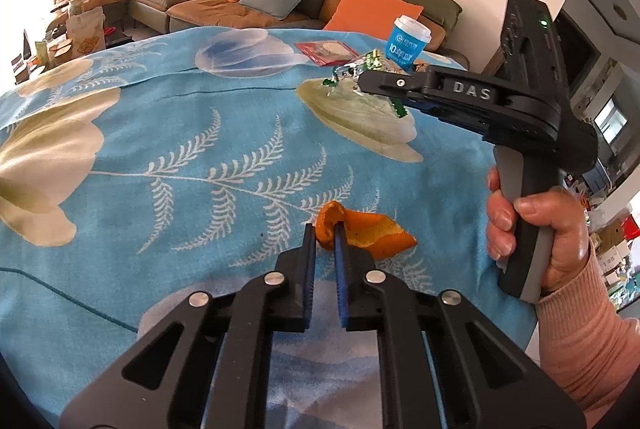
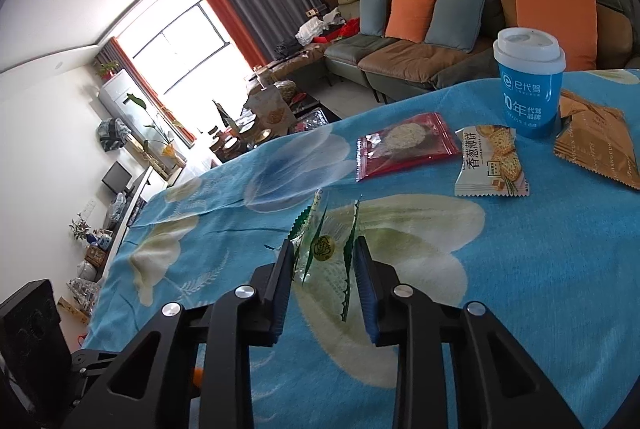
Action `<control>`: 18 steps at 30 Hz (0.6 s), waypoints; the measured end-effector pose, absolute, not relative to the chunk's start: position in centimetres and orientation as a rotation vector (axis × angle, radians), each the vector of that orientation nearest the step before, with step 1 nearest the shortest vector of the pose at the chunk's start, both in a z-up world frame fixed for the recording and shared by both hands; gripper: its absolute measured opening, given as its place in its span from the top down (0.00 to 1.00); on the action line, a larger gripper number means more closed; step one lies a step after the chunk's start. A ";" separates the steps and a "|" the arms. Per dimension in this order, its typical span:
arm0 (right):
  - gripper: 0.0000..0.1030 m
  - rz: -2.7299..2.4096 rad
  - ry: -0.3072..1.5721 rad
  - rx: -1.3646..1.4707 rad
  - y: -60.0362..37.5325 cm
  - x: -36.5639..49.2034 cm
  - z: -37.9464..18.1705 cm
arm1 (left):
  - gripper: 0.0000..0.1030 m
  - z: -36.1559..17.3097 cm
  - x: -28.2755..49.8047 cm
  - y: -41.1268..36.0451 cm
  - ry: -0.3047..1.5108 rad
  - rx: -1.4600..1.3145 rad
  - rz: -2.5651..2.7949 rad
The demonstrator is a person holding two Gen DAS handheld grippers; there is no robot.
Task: Collect trash
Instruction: 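Grasp an orange peel piece with the left gripper while the right gripper grasps a clear plastic wrapper, then lift the orange peel with the left gripper while the right gripper lifts the clear wrapper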
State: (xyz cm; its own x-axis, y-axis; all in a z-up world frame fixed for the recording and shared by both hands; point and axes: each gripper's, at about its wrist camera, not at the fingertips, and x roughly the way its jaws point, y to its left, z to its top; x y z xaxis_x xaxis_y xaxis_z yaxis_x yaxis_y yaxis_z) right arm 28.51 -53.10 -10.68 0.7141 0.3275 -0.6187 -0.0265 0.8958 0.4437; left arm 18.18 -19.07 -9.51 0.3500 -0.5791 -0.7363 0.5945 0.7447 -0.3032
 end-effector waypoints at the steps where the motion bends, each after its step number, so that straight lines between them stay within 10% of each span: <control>1: 0.73 0.208 0.747 0.426 -53.0 28.2 -10.5 | 0.91 -9.5 18.1 -19.0 0.944 0.017 -0.762; 18: 0.73 0.338 0.685 0.438 -50.4 24.0 -8.6 | 0.92 -7.2 15.2 -14.8 0.858 -0.003 -0.685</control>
State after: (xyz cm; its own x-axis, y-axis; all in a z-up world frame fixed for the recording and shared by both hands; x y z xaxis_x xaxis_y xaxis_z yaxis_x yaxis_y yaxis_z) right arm 24.01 -50.43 -8.55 0.7269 0.4365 -0.5301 -0.1553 0.8564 0.4923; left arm 15.18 -14.79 -7.17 0.4554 -0.5568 -0.6947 0.5542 0.7880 -0.2682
